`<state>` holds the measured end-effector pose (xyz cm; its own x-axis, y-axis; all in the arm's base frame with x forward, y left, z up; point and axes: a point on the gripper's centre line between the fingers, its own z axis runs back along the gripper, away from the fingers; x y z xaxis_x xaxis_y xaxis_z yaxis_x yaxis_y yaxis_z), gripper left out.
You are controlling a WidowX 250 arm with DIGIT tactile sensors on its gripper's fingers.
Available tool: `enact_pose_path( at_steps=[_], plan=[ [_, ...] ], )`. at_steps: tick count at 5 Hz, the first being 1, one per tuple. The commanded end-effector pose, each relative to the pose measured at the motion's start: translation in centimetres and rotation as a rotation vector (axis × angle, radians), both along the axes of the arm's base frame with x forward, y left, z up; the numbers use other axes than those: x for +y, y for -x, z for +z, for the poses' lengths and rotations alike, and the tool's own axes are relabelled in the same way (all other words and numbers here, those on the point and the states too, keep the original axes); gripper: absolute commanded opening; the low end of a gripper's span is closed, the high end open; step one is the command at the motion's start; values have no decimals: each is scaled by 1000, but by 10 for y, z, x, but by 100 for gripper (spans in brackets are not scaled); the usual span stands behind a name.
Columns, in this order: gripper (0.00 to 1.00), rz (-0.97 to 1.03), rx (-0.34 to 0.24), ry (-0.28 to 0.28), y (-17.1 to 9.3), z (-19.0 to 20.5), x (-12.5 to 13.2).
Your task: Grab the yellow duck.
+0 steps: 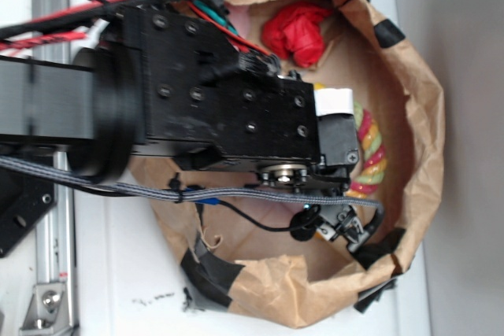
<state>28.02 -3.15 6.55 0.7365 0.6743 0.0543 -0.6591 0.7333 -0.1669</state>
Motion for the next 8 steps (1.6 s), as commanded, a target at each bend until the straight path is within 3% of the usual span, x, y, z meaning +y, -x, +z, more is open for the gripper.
enact_pose_path(
  at_steps=[1,3,5,6,8],
  plan=[
    [100,7,-10,-36,-2,-2,6],
    [100,-31,29,-51,2,-17,-2],
    [100,-49,33,-3,-4,-36,-19],
    [100,-65,67,8,-7,-49,-31],
    [100,-132,81,62,-7,-42,-86]
  ],
)
